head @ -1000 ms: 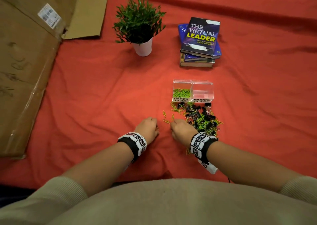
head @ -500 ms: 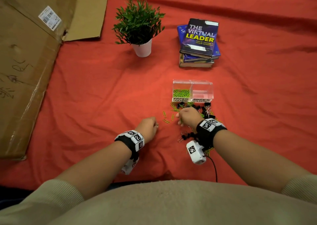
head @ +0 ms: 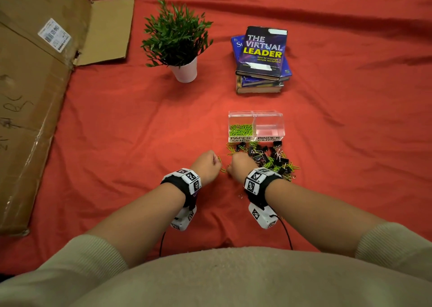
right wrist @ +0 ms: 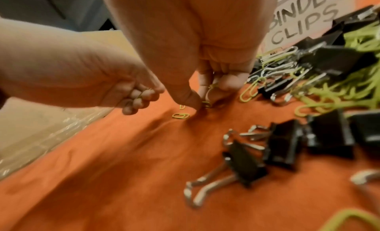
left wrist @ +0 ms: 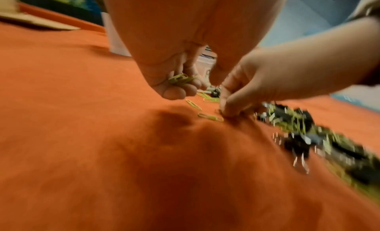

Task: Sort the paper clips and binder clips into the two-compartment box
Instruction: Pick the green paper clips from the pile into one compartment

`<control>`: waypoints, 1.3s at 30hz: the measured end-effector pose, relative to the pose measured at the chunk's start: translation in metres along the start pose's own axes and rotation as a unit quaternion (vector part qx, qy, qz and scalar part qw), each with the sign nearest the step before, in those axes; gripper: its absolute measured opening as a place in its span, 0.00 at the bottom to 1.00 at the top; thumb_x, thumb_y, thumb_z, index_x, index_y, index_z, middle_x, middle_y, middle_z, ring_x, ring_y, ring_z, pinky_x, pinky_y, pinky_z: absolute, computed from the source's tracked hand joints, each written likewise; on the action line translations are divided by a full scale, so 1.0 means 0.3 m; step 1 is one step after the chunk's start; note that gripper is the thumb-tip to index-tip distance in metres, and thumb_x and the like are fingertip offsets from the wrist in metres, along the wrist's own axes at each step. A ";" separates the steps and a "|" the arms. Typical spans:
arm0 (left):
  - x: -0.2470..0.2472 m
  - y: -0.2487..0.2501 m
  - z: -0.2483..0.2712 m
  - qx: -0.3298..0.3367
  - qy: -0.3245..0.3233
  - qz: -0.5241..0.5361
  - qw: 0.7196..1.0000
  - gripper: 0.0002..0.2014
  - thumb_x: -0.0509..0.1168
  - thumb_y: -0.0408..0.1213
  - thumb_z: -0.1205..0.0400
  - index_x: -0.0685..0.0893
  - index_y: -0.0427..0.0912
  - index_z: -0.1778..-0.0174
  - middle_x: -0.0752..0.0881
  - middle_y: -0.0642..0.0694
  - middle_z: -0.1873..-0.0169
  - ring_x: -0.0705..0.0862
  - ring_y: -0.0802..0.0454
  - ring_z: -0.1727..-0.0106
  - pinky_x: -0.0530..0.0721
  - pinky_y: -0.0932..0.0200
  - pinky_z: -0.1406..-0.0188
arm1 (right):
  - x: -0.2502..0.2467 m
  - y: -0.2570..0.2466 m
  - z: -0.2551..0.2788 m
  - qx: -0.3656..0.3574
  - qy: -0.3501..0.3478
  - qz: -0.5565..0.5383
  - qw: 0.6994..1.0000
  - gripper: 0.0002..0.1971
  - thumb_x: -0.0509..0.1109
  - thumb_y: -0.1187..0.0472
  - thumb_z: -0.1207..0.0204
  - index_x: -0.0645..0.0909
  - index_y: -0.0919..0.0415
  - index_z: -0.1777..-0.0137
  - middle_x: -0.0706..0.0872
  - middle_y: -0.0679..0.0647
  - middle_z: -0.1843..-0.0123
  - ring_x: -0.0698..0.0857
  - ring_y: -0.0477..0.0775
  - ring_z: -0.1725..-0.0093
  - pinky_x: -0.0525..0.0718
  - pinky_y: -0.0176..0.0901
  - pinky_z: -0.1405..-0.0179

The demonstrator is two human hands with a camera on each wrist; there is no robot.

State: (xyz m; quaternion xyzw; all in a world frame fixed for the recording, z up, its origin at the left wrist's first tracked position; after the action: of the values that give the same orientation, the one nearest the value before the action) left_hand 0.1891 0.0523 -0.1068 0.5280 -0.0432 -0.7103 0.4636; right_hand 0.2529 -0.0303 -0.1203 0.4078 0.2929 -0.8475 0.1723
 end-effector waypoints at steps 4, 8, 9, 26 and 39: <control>0.080 0.028 -0.022 0.069 -0.038 -0.113 0.990 0.10 0.67 0.36 0.22 0.79 0.38 0.47 0.82 0.38 0.47 0.80 0.40 0.44 0.76 0.51 0.43 | 0.002 0.053 0.020 -0.008 0.003 -0.069 0.998 0.02 0.66 0.63 0.26 0.79 0.61 0.56 0.85 0.62 0.55 0.85 0.62 0.53 0.80 0.46 0.54; 0.098 0.037 -0.034 0.081 -0.035 -0.140 0.986 0.11 0.69 0.39 0.22 0.80 0.40 0.48 0.80 0.39 0.47 0.80 0.40 0.42 0.77 0.49 0.40 | -0.042 0.173 0.031 0.051 -0.005 -0.267 0.962 0.08 0.61 0.64 0.22 0.81 0.56 0.54 0.79 0.47 0.68 0.77 0.48 0.70 0.75 0.38 0.71; 0.100 0.037 -0.035 0.079 -0.039 -0.146 0.985 0.10 0.69 0.39 0.22 0.80 0.40 0.48 0.80 0.39 0.47 0.79 0.40 0.42 0.77 0.49 0.40 | -0.056 0.195 0.030 0.065 -0.011 -0.310 0.948 0.10 0.58 0.64 0.21 0.82 0.57 0.54 0.79 0.48 0.69 0.77 0.48 0.71 0.76 0.38 0.72; -0.001 -0.033 -0.033 -0.019 0.006 0.030 0.999 0.11 0.53 0.27 0.17 0.77 0.35 0.43 0.84 0.35 0.44 0.82 0.39 0.43 0.75 0.56 0.47 | -0.042 -0.009 -0.081 -0.082 0.009 0.169 0.982 0.18 0.55 0.70 0.21 0.66 0.65 0.30 0.85 0.64 0.45 0.85 0.67 0.47 0.77 0.54 0.62; 0.055 0.028 -0.066 0.077 -0.041 -0.184 0.979 0.11 0.57 0.29 0.20 0.77 0.41 0.43 0.83 0.37 0.45 0.82 0.36 0.43 0.81 0.44 0.44 | 0.002 0.072 -0.015 -0.038 -0.011 0.151 0.988 0.15 0.54 0.63 0.17 0.70 0.68 0.34 0.84 0.64 0.39 0.84 0.66 0.42 0.81 0.55 0.50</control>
State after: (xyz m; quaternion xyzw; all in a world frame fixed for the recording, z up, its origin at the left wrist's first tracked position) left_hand 0.2098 0.0443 -0.1226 0.5311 -0.0188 -0.7992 0.2809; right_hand 0.2667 -0.0441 -0.1307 0.4311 0.2578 -0.8045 0.3171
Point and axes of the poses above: each hand's wrist, its own z-axis away from the middle knuckle, its own x-axis out of the palm, y = z × x, the point moved 10 cm from there along -z, towards the middle knuckle
